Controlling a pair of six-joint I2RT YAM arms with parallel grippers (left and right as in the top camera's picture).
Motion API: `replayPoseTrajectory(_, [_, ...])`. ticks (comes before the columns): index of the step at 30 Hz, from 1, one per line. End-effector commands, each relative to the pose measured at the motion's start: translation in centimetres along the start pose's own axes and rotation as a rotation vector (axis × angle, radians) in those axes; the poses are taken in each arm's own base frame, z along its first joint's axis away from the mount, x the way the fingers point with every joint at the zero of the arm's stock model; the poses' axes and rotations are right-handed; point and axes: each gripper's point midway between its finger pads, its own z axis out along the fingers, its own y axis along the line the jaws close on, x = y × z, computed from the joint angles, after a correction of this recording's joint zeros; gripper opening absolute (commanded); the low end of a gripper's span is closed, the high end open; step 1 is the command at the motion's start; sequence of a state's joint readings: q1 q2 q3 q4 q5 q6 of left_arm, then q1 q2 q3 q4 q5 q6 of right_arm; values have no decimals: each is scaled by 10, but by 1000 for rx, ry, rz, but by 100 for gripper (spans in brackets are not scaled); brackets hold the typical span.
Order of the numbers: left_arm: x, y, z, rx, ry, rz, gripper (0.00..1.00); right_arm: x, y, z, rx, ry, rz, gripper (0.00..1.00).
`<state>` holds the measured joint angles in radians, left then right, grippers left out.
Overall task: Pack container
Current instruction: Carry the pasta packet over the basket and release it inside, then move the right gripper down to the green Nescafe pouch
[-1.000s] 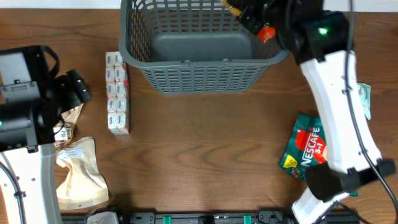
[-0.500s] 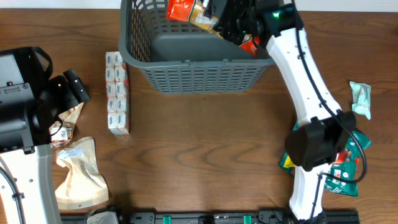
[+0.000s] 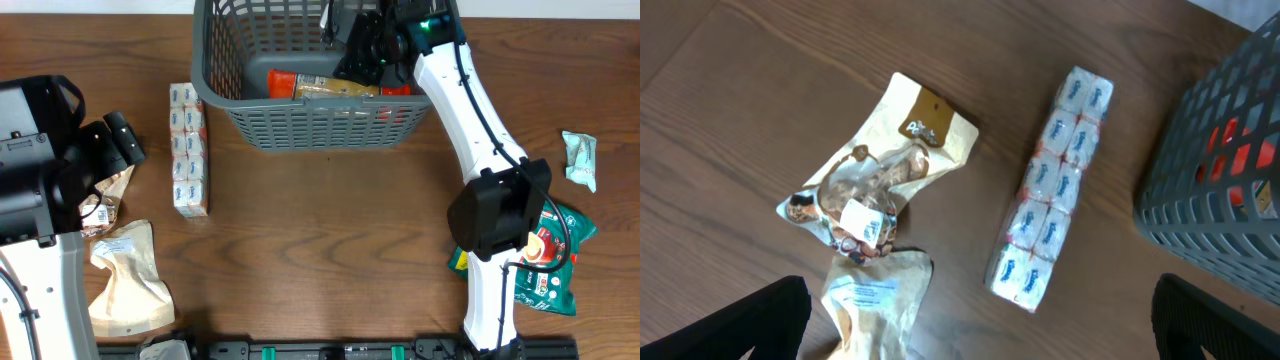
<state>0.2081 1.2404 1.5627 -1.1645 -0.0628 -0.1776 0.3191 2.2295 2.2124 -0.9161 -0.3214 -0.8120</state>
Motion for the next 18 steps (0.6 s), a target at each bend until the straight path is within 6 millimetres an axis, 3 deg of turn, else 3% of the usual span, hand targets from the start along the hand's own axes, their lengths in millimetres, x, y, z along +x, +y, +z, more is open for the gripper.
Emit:
replayPoseTrajectory(1, [0,1,-2,4,-7,45,99,-24,-1,-21,16,-59,44,64])
replayPoseTrajectory(3, [-3,3,-2,-10,-16,51,99,-34,-5,-35,36,-83,85,66])
replayPoseTrajectory(6, [-8,8,-2,-24,-35,23,99,-59,-17,-71,94,-143,133,66])
replayPoseTrajectory(10, [-11,17,-1,-37,-40,16,99,-73,-53,-145,276,-206,372,67])
replayPoseTrajectory(12, [-12,20,0,-45,-40,48,99,-64,-70,-185,362,-225,523,68])
replayPoseTrajectory(14, [-14,18,2,-29,-42,93,99,-43,-85,-233,449,-246,697,71])
replayPoseTrajectory(18, [-18,6,11,49,-35,142,99,24,-99,-319,596,-253,1006,72])
